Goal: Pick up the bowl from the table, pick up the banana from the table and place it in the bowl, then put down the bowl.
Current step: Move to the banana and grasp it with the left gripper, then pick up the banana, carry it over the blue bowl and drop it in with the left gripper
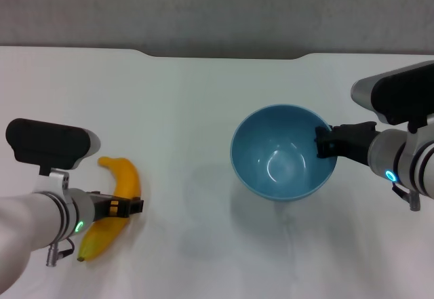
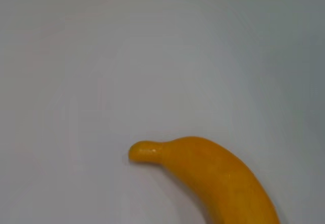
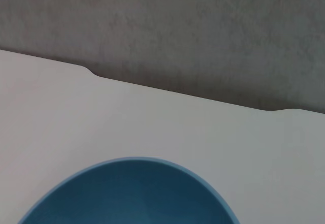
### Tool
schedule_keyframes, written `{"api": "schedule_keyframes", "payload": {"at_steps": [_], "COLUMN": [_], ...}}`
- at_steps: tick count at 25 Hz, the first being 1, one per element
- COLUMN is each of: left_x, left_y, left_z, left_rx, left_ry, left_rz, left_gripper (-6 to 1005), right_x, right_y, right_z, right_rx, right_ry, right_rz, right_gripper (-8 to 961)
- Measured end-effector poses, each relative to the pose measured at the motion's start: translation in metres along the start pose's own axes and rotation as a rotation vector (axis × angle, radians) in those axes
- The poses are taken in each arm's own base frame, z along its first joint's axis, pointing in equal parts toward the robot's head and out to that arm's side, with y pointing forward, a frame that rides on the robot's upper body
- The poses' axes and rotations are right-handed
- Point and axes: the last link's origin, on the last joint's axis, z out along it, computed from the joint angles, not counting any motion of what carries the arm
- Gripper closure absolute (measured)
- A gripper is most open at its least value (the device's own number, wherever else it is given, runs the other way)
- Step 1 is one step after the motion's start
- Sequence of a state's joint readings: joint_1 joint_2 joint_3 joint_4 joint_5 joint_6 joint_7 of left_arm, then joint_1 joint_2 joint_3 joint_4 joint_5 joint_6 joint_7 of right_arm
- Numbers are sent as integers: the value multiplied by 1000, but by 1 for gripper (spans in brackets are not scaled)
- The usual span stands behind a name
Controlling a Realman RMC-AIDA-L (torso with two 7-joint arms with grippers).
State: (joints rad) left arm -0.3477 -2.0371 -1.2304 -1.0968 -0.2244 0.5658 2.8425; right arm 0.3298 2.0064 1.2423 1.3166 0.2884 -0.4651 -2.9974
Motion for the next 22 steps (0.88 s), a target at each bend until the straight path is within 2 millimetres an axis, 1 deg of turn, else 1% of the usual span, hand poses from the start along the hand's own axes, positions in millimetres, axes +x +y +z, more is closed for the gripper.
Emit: {"api": "schedule_keyframes", "payload": {"at_steps": [8, 22], "left_x": [0, 3], "left_y": [-2, -4], "left_z": [1, 0], "left_rx": [4, 5], "left_ry": [-3, 6], "left_rz": [-16, -30], "left_gripper": [182, 438], "right_x": [0, 0], "right_y": [0, 0], "right_z": [0, 0], "right_rx": [0, 1], "right_ry": [-2, -1], "right_rz": [0, 0], "right_gripper": [902, 892]}}
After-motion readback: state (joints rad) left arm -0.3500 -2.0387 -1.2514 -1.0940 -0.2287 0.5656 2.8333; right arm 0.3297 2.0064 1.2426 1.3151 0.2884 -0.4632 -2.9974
